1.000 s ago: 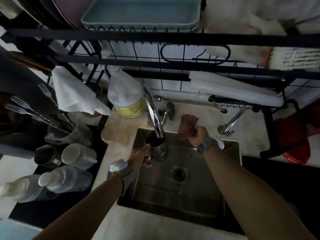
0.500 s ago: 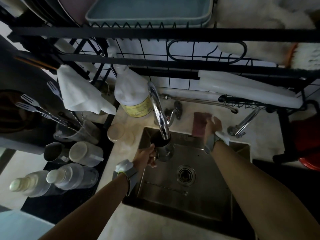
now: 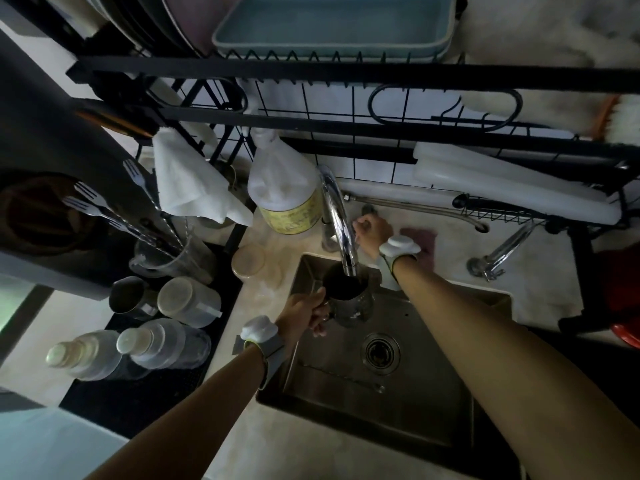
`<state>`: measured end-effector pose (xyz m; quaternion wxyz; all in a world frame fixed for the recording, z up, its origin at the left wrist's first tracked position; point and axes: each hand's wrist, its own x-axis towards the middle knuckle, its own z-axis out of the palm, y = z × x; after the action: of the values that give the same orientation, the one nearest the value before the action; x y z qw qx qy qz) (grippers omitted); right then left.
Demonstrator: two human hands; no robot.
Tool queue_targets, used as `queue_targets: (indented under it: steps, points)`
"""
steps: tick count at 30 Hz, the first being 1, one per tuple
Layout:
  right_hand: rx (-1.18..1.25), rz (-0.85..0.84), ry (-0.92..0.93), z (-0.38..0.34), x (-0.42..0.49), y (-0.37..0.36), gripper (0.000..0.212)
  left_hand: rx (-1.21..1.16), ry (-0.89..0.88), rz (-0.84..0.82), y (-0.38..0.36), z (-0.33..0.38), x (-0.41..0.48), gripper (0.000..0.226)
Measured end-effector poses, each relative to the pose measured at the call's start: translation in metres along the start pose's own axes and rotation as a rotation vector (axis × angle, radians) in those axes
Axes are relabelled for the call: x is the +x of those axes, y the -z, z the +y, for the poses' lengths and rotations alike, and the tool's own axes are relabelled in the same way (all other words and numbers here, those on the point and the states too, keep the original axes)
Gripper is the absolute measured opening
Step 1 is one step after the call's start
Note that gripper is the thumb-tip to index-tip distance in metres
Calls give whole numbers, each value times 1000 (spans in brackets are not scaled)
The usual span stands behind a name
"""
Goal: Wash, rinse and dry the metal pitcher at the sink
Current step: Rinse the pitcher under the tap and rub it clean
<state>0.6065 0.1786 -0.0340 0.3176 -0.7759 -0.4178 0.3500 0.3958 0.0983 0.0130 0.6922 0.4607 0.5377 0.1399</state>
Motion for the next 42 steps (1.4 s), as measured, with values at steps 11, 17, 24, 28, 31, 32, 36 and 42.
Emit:
queue_targets:
  steps: [11, 17, 24, 28, 31, 32, 36, 42]
  points:
    - [40, -33, 9, 12, -4, 9, 17, 142, -96, -99, 9, 10, -12, 54]
    - [109, -68, -8, 14, -9, 13, 17, 137, -93, -78, 11, 11, -12, 52]
    - [235, -123, -57, 16, -15, 16, 12, 131, -96, -70, 7, 15, -18, 52]
    - [262, -213, -70, 16, -17, 24, 18, 136, -101, -72, 4, 16, -24, 52]
    - [299, -223, -112, 14, -19, 27, 26, 147, -108, -61, 3, 16, -27, 51]
    - [317, -215, -143, 13, -18, 28, 27, 155, -110, -59, 2, 16, -28, 51]
    - [275, -156, -236, 10, -17, 31, 38, 149, -113, -51, 2, 17, -30, 50]
    - [401, -150, -302, 5, -24, 31, 44, 122, -125, -21, 4, 13, -30, 50]
